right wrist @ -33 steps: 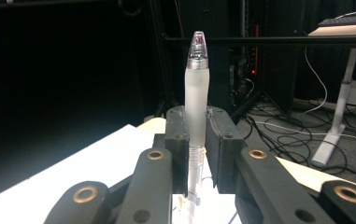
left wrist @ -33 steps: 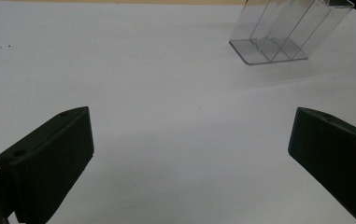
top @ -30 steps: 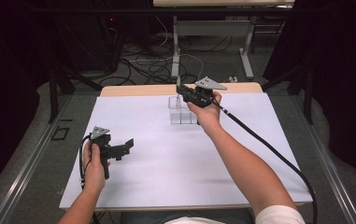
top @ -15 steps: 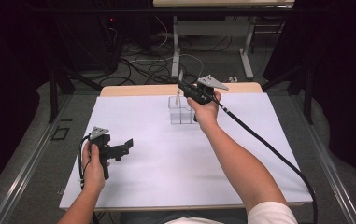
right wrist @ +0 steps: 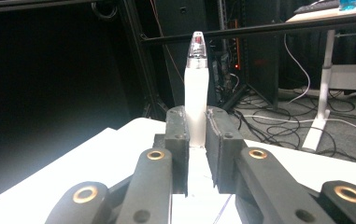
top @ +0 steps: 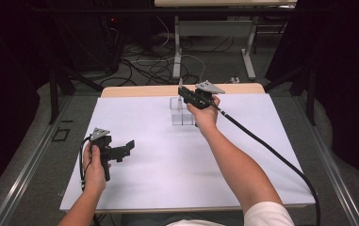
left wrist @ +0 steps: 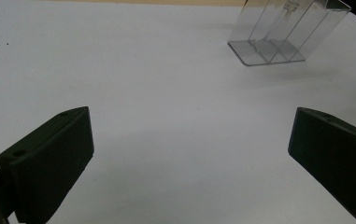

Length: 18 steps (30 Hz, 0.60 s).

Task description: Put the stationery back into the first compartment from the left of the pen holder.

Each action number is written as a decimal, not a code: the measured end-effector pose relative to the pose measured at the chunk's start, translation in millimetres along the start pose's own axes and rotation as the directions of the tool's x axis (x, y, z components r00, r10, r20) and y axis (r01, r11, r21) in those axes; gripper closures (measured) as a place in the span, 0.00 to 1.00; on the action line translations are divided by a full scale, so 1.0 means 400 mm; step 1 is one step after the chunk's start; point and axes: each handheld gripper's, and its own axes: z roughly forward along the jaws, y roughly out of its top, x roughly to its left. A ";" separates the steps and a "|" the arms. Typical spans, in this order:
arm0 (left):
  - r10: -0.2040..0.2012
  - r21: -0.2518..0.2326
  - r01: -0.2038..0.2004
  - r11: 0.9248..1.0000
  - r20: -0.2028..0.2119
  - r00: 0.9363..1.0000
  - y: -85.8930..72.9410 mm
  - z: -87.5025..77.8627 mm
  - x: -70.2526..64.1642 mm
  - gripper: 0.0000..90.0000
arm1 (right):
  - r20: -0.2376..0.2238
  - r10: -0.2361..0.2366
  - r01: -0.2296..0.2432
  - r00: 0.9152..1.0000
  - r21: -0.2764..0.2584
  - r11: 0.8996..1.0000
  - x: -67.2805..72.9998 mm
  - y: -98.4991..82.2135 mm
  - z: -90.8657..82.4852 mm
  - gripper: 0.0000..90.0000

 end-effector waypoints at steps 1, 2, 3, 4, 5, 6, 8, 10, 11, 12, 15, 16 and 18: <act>0.001 0.003 -0.001 1.000 -0.001 1.000 0.000 0.000 0.000 0.00 | -0.004 0.001 -0.001 1.000 0.003 1.000 0.000 -0.002 0.001 0.89; 0.001 0.003 -0.001 1.000 0.000 1.000 0.000 0.000 0.000 0.00 | -0.005 -0.007 0.007 1.000 0.001 1.000 -0.001 -0.004 0.002 0.89; 0.000 0.004 0.000 1.000 0.001 1.000 0.000 0.000 -0.001 0.00 | -0.005 0.007 -0.007 1.000 0.013 1.000 0.001 -0.005 0.002 0.89; 0.001 0.005 -0.001 1.000 0.000 1.000 0.000 0.001 -0.001 0.00 | -0.007 -0.002 0.002 1.000 0.013 1.000 -0.001 -0.008 0.004 0.89; 0.000 0.001 0.000 1.000 0.001 1.000 -0.001 0.002 -0.001 0.00 | -0.011 -0.005 0.005 1.000 0.017 1.000 -0.001 -0.010 0.005 0.89; -0.001 0.002 0.001 1.000 0.001 1.000 -0.001 0.002 -0.001 0.00 | -0.015 -0.008 0.008 1.000 0.020 1.000 -0.001 -0.012 0.006 0.89; 0.000 0.003 0.000 1.000 0.001 1.000 -0.001 0.002 -0.001 0.00 | -0.015 0.004 -0.004 1.000 0.034 0.999 0.001 -0.017 0.005 0.89; 0.000 0.003 0.000 1.000 0.001 1.000 -0.001 0.002 -0.001 0.00 | -0.017 0.003 -0.002 1.000 0.040 0.999 0.003 -0.021 0.006 0.89; 0.001 0.003 -0.001 1.000 0.001 1.000 -0.001 0.002 -0.001 0.00 | -0.017 0.009 -0.008 1.000 0.039 0.999 0.005 -0.022 0.007 0.88; 0.000 0.003 0.000 1.000 0.001 1.000 -0.001 0.002 -0.001 0.00 | -0.022 0.006 -0.005 1.000 0.042 0.999 0.004 -0.023 0.007 0.88; 0.002 0.003 -0.002 1.000 0.002 1.000 -0.001 0.002 -0.001 0.00 | -0.025 0.003 -0.002 1.000 0.052 0.999 0.005 -0.025 0.007 0.88; 0.002 0.003 -0.002 1.000 0.002 1.000 -0.001 0.002 -0.001 0.00 | -0.028 0.004 -0.003 1.000 0.058 0.998 0.004 -0.025 0.007 0.88; 0.001 0.003 -0.001 1.000 0.001 1.000 -0.001 0.002 -0.001 0.00 | -0.029 0.004 -0.002 1.000 0.065 0.998 0.004 -0.024 0.005 0.86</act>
